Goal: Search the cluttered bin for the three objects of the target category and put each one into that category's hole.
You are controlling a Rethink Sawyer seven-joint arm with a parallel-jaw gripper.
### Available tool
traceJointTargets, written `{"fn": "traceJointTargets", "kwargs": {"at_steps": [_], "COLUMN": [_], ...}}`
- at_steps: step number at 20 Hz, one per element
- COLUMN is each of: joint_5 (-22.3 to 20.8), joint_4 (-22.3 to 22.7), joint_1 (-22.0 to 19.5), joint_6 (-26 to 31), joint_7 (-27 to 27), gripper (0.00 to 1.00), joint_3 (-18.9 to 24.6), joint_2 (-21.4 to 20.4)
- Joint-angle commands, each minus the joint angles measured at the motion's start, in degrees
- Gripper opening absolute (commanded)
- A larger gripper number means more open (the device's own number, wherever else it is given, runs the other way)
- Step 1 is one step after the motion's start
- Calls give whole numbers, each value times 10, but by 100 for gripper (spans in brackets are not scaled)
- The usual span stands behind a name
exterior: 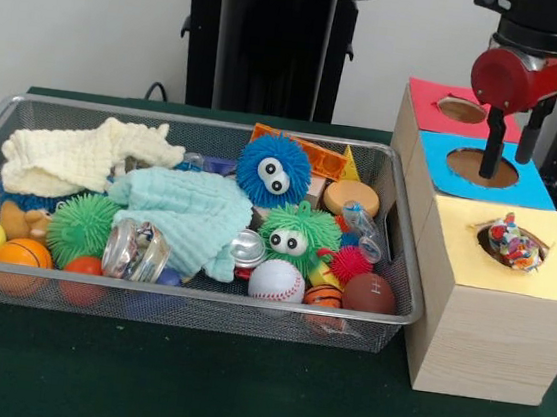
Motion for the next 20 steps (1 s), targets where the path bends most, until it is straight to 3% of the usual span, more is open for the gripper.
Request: {"fn": "traceJointTargets", "kwargs": {"at_steps": [1, 4, 5, 20], "joint_5": [14, 15, 16, 22], "joint_4": [12, 13, 15, 32], "joint_1": [-25, -27, -28, -38], "joint_6": [-46, -48, -51, -133], "joint_7": [85, 80, 79, 90], "gripper": [100, 100, 0, 0], "joint_3": [17, 20, 20, 33], "joint_2": [16, 17, 16, 17]}}
